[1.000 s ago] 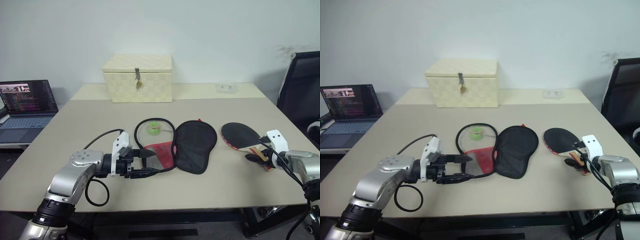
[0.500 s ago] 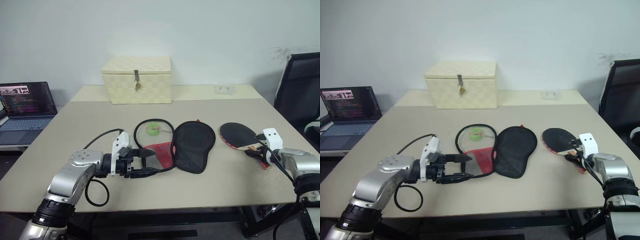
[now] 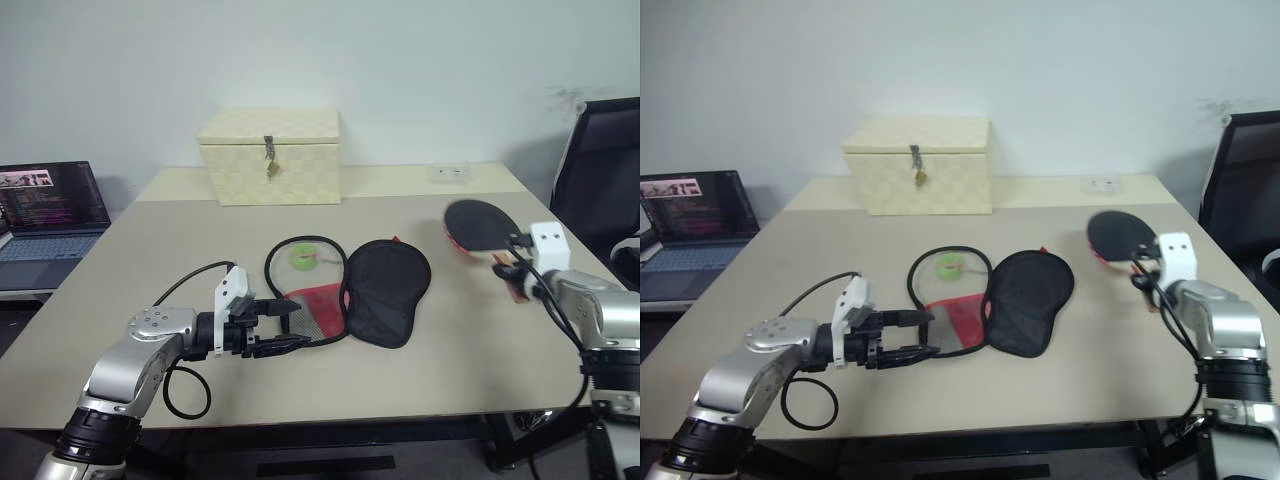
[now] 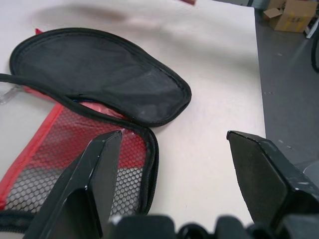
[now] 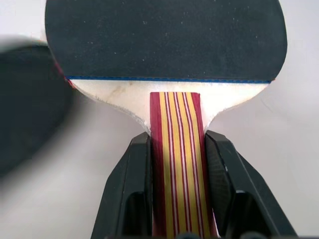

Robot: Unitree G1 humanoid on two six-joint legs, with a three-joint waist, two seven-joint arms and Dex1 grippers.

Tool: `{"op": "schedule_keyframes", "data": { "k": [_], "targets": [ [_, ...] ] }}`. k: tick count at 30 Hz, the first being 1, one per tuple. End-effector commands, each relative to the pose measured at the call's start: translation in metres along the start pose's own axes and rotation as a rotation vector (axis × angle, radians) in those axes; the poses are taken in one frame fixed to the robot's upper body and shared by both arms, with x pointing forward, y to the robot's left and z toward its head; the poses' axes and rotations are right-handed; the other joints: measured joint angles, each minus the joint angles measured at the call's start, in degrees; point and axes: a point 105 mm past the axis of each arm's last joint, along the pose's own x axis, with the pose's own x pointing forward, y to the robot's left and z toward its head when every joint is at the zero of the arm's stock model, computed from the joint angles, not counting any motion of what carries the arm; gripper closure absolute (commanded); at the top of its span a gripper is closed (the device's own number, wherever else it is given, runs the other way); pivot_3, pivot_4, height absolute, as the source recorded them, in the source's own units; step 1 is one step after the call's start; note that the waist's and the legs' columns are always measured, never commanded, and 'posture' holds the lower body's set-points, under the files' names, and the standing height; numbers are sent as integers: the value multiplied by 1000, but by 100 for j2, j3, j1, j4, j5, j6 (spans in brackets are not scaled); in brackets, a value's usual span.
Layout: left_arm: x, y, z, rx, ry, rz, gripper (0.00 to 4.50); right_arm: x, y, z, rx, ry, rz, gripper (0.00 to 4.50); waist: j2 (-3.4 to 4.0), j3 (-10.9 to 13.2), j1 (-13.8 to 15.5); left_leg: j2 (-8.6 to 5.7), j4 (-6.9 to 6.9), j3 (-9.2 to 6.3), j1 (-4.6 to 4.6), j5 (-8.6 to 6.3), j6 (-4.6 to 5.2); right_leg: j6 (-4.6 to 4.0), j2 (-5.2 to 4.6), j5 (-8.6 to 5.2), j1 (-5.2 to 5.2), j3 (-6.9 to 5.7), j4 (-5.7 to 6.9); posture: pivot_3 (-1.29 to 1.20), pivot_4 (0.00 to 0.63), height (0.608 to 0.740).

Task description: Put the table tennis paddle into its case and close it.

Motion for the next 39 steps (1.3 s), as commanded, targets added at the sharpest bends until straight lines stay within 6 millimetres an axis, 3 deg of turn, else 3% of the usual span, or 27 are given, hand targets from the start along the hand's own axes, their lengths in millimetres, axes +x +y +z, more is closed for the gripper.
{"op": "schedule_keyframes", "data": {
  "k": [1, 5, 7, 18, 37, 39],
  "targets": [
    [-5, 1, 13, 55, -26, 12, 832, -7, 51, 0, 37, -21, 96, 3417, 0, 0, 12, -1, 1, -10, -1, 0, 0, -3, 2, -3, -1, -2, 7, 0, 150, 740],
    [-4, 2, 14, 58, -27, 11, 832, 0, 99, -17, 101, 11, 156, 3417, -1, -1, 74, -3, 8, -17, -20, 2, -2, -16, -3, -13, -27, -7, 43, 0, 150, 740],
    [-4, 1, 14, 60, -27, 11, 832, 5, 110, -21, 117, 17, 156, 3417, -3, -2, 80, -9, 20, -12, -47, 3, -4, -15, -4, -10, -54, -5, 55, 0, 150, 740],
    [-7, 1, 12, 67, -20, 22, 832, 26, 100, -30, 66, 35, 89, 3417, -3, -2, 124, -8, 22, 0, -53, 4, -5, -15, -7, -12, -75, -11, 74, 0, 150, 740],
    [-3, 1, 13, 69, -27, 18, 832, 19, 95, -42, 38, 81, 67, 3417, -4, -2, 101, -6, 21, -2, -53, 4, -5, -17, -7, -13, -75, -11, 78, 0, 150, 740],
    [-3, 1, 13, 70, -27, 17, 832, 18, 96, -42, 32, 76, 70, 2699, -4, -2, 100, -6, 21, -3, -53, 4, -5, -17, -6, -13, -76, -11, 78, 0, 150, 740]
  ]
}}
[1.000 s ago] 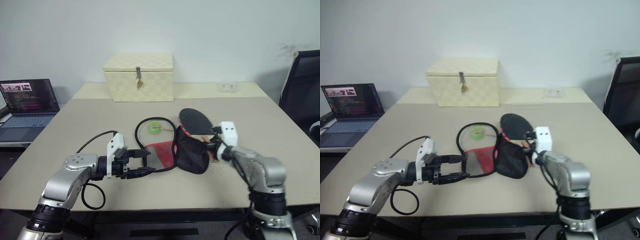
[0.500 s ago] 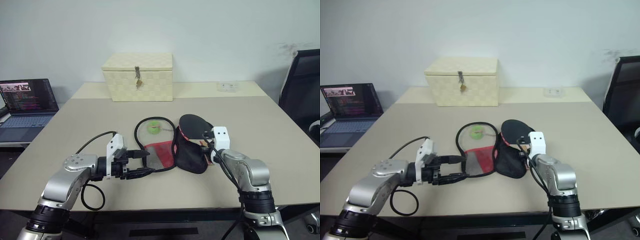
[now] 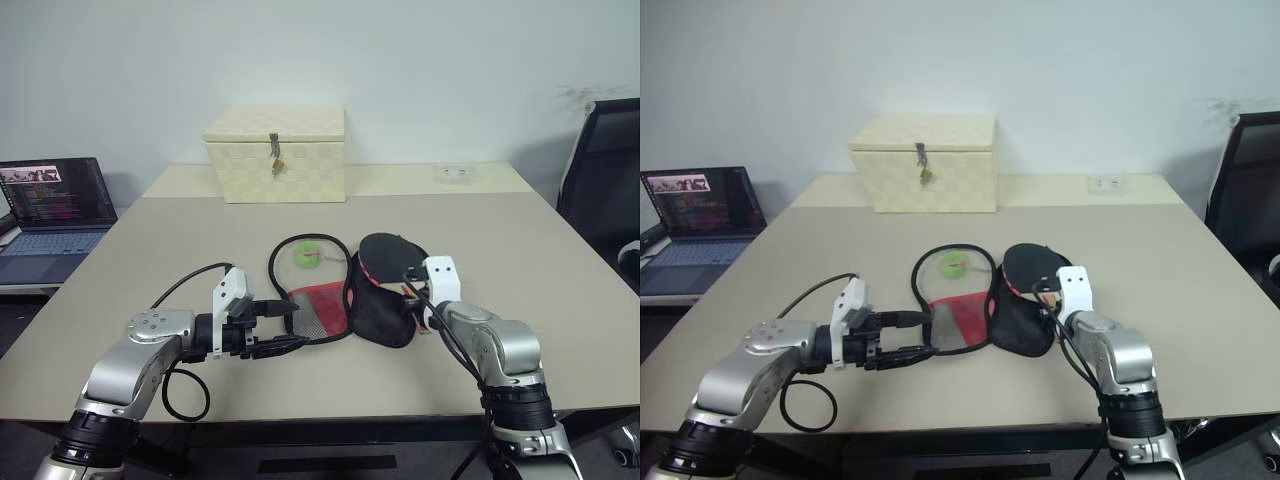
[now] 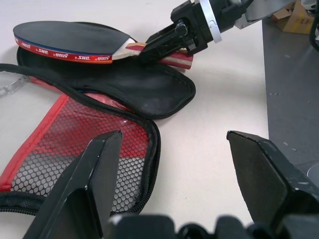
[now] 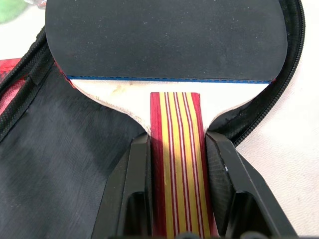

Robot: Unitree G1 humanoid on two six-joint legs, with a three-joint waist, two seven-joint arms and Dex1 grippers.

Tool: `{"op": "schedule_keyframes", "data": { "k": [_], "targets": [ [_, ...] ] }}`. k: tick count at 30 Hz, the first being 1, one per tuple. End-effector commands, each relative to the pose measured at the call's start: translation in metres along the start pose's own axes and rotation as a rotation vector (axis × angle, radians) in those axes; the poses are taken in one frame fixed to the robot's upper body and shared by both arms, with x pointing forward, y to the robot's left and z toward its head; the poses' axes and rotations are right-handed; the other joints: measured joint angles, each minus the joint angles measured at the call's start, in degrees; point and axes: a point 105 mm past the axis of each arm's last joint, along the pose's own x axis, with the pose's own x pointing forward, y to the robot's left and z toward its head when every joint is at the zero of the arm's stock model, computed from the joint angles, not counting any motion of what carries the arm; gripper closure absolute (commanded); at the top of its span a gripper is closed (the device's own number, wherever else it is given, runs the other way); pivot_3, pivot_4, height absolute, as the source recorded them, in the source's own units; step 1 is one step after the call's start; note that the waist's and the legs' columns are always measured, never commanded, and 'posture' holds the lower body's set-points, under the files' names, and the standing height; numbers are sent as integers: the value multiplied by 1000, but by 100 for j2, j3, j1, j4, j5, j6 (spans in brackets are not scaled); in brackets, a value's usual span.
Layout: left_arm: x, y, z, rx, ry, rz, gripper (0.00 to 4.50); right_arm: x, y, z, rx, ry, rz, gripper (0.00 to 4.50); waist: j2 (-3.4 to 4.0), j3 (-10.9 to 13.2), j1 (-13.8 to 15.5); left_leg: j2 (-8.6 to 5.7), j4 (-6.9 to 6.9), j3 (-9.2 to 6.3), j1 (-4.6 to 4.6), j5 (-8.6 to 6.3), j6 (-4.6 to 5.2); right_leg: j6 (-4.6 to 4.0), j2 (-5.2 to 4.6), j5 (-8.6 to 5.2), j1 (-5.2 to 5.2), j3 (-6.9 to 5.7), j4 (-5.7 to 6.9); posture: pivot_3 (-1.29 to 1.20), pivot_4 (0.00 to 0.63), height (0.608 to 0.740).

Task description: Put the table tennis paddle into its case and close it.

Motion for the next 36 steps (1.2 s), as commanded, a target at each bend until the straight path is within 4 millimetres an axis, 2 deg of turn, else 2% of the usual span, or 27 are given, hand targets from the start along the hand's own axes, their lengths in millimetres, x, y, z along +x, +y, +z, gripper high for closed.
{"op": "schedule_keyframes", "data": {
  "k": [1, 5, 8, 11, 13, 16, 19, 22, 27, 36],
  "targets": [
    [-1, 0, 15, 71, -29, 3, 832, -11, 5, 19, -17, -86, 21, 2500, 0, 0, -1, 0, 0, 0, 0, 0, 0, 0, 0, 0, 0, 0, 0, 0, 150, 740],
    [-1, 1, 15, 72, -30, 6, 832, -17, 13, 23, -41, -99, 56, 1177, -1, -1, 0, 0, 0, 0, 0, 0, 0, 0, 0, 0, 0, -1, 0, 0, 150, 740],
    [0, 1, 16, 72, -31, 7, 832, -23, 16, 27, -53, -113, 84, 1177, -1, -1, -1, 0, 0, -1, 1, 0, 0, 0, 0, 0, 0, -2, 1, 0, 150, 740],
    [-2, 1, 16, 69, -32, 9, 832, -40, 16, 43, -85, -169, 177, 1177, -1, -1, 0, 0, 1, -2, 0, 0, 0, 0, 0, 0, 0, -2, 1, 0, 150, 740],
    [-4, 2, 15, 66, -30, 11, 832, -52, 9, 45, -117, -165, 236, 1177, -1, -1, 11, -3, 1, -1, -1, 0, 0, 1, 0, 0, 1, -4, 0, 0, 150, 740],
    [-5, 3, 15, 62, -27, 12, 832, -62, -8, 36, -166, -107, 271, 1177, -5, -3, 32, -7, 2, -3, -1, 0, 0, 2, 0, -1, 5, -7, -4, 0, 150, 740],
    [-5, 3, 14, 61, -25, 5, 832, -64, -25, 23, -168, -42, 258, 1177, -6, -4, 32, -6, 2, -3, 2, 0, 1, 2, 0, -1, 6, -5, -3, 0, 150, 740],
    [-5, 3, 15, 59, -25, -3, 832, -64, -29, 10, -165, 9, 267, 1177, -6, -4, 2, -7, 3, 3, 7, 0, 1, 4, 2, -3, 6, -3, 0, 0, 150, 740],
    [-6, 3, 16, 56, -23, -14, 832, -64, -21, -10, -114, 75, 342, 1177, -6, -4, -17, -5, 2, -2, 7, 0, 1, 4, 4, -4, 6, -4, 1, 0, 150, 740],
    [-8, 3, 16, 57, -17, -13, 832, -56, 3, -20, -92, 105, 434, 1177, -7, -4, -18, -5, 4, -1, 6, 0, 1, 5, 4, -5, 6, -5, 2, 0, 150, 740]
  ]
}}
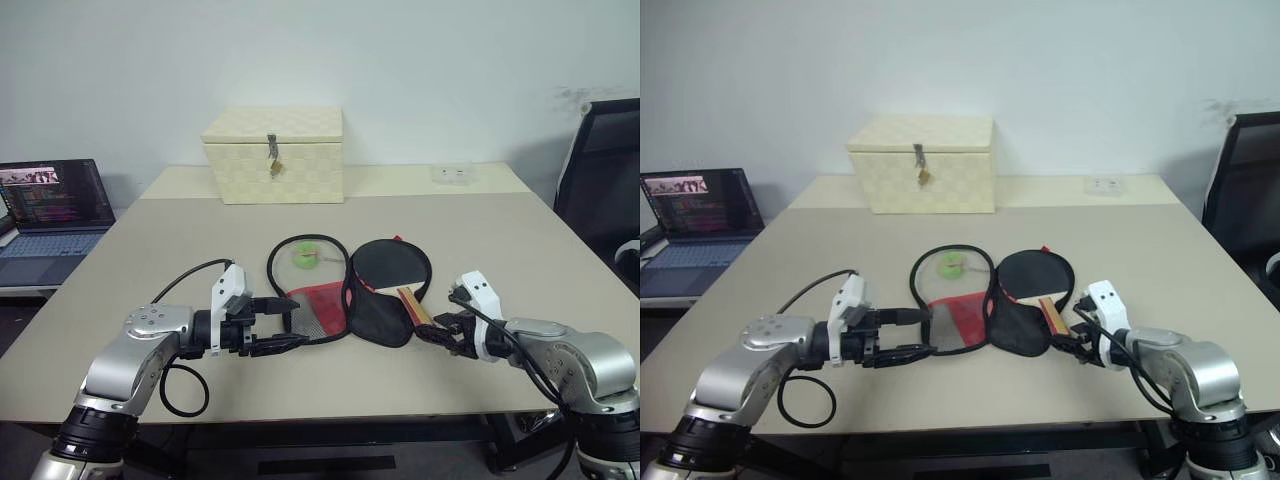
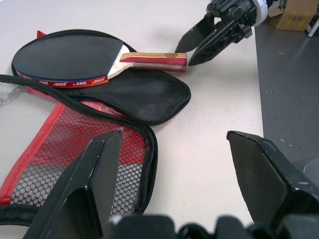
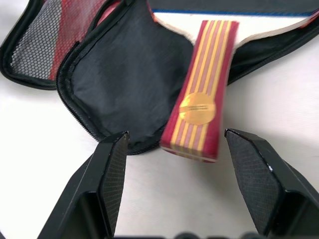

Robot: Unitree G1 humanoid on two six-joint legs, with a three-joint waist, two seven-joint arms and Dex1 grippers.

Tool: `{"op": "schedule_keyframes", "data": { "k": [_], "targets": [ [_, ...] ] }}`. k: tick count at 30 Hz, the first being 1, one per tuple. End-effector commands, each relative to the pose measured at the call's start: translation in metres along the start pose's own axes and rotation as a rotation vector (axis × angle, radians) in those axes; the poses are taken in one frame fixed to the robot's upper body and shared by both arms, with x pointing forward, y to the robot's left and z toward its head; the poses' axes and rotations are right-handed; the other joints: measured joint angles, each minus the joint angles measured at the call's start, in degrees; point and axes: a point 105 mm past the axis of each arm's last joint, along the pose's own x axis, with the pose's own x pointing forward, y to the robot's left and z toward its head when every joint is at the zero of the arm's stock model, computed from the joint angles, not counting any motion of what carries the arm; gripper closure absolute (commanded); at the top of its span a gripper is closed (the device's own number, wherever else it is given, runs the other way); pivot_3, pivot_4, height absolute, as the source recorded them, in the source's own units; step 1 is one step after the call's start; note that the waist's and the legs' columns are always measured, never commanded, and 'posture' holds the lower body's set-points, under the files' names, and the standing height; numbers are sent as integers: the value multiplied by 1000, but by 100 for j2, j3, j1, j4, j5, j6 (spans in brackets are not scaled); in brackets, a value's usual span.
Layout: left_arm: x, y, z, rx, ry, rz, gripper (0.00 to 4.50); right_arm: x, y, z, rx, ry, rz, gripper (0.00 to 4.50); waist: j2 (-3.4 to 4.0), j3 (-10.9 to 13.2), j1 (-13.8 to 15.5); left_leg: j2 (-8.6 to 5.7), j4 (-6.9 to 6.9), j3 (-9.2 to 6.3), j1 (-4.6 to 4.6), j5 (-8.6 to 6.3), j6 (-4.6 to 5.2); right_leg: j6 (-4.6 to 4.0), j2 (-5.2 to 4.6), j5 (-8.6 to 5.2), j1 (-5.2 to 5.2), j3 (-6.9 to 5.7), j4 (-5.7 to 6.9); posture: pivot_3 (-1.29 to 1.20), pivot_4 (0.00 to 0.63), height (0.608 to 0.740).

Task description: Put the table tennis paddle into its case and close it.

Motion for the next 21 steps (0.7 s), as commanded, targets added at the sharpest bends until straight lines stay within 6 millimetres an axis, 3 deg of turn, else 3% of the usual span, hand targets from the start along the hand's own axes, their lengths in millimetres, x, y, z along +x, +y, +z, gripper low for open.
{"op": "schedule_keyframes", "data": {
  "k": [1, 11, 21],
  "targets": [
    [-6, 2, 11, 38, -14, 11, 832, 6, 15, 8, -23, -29, 61, 1177, 0, 0, -1, 0, 0, 0, 0, 0, 0, -1, 0, 0, 0, 0, 0, 0, 150, 740],
    [-10, 1, 11, 40, -9, 21, 832, 13, 39, 16, -65, -53, 124, 1177, 0, 0, -1, 2, 0, -3, 0, 0, 0, -1, 0, 0, 0, 0, 0, 0, 150, 740],
    [-9, 1, 11, 42, -11, 24, 832, 34, 69, 15, -119, -58, 187, 1177, -1, 0, -14, 4, 1, -3, 0, 0, 0, -1, 0, 0, 0, -1, 2, 0, 150, 740]
  ]
}}
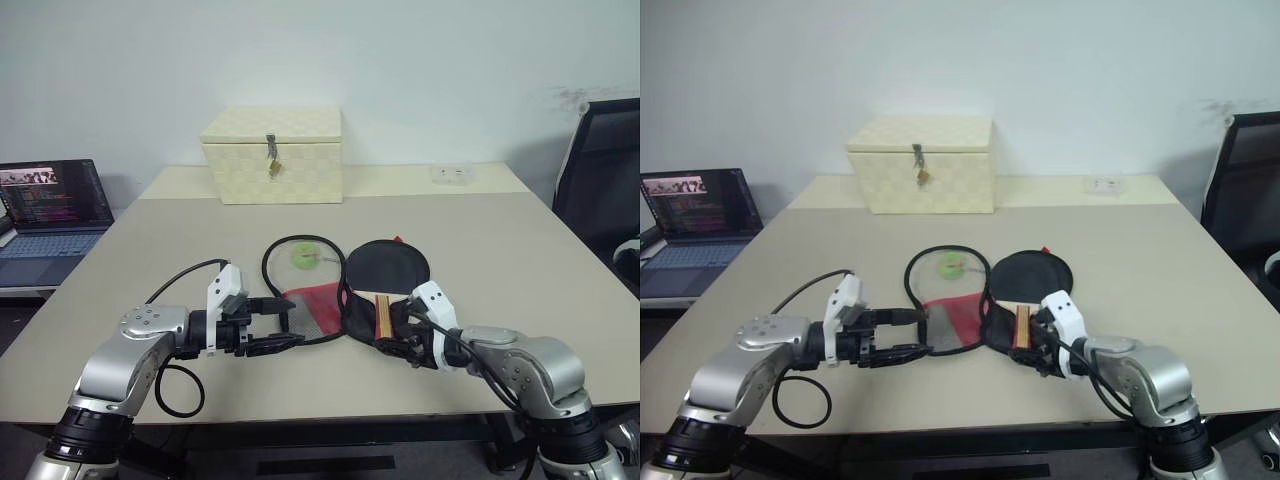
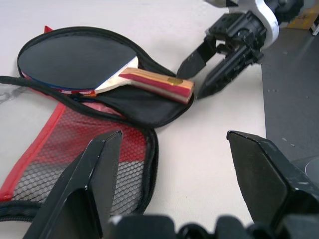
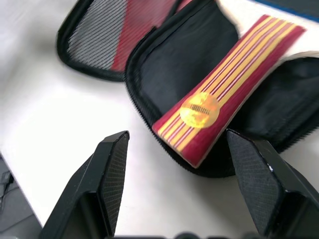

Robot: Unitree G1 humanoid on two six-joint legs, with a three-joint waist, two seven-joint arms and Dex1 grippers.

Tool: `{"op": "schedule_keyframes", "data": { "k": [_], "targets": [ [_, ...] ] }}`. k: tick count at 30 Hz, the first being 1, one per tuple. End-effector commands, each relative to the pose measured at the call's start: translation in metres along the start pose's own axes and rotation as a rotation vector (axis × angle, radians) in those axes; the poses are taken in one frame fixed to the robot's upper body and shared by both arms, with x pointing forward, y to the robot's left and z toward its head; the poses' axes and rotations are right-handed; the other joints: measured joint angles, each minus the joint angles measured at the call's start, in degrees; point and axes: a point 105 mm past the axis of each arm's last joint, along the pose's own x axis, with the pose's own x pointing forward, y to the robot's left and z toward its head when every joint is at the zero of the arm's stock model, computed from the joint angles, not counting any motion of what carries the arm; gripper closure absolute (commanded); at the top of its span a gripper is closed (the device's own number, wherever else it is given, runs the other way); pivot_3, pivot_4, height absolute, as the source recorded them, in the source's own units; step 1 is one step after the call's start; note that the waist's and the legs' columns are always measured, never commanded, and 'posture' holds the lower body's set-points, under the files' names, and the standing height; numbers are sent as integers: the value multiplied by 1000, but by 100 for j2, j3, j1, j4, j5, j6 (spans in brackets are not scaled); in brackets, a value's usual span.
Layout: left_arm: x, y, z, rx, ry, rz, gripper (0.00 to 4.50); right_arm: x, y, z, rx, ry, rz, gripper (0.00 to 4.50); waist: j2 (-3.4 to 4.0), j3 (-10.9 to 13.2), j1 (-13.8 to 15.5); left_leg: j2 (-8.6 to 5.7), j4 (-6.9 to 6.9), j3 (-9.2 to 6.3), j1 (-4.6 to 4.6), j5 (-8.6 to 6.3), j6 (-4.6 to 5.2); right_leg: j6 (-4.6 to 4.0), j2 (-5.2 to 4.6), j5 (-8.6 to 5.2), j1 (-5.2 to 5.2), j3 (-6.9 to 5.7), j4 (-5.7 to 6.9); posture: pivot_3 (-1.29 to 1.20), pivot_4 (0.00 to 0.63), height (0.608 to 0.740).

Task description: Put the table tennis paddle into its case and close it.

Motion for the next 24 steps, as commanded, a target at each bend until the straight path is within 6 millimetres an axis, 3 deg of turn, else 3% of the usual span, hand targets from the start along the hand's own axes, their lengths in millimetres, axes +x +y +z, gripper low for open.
{"op": "schedule_keyframes", "data": {
  "k": [1, 7, 14, 19, 22, 24],
  "targets": [
    [-4, -1, 12, 52, -23, 7, 832, 7, 16, 18, -66, -62, 40, 1177, 0, 0, -12, 0, 0, 1, 0, 0, 0, 0, 0, 0, 0, 0, 0, 0, 150, 740],
    [-4, 1, 12, 50, -26, 20, 832, 9, 15, 24, -97, -78, 29, 1177, -1, -1, -42, 1, 0, -5, 0, 0, 0, -1, 0, 0, 0, 0, 1, 0, 150, 740],
    [-7, 7, 6, 13, -27, 71, 832, -28, 1, 39, -160, -109, 42, 1177, -1, -1, -23, -3, 2, 0, -3, 0, 0, -2, -1, 1, 0, -1, 0, 0, 150, 740],
    [-9, 27, -11, -23, 20, 184, 832, -49, -7, 52, -199, -138, 43, 1177, -3, -1, -28, -4, 4, -2, 1, 0, 0, 0, -1, 0, 1, -3, 2, 0, 150, 740],
    [-13, 48, -20, -71, 23, 301, 1437, -62, -2, 59, -252, -155, 74, 1121, -2, -2, -19, -4, 5, -4, 1, 0, 1, -1, 0, 0, 1, -4, 2, 0, 150, 740],
    [-15, 55, -23, -85, 22, 336, 2110, -68, 3, 61, -286, -158, 100, 1121, -3, -2, -10, -4, 7, -5, -2, 0, 1, -1, 0, 1, 1, -6, 2, 0, 150, 740]
  ]
}}
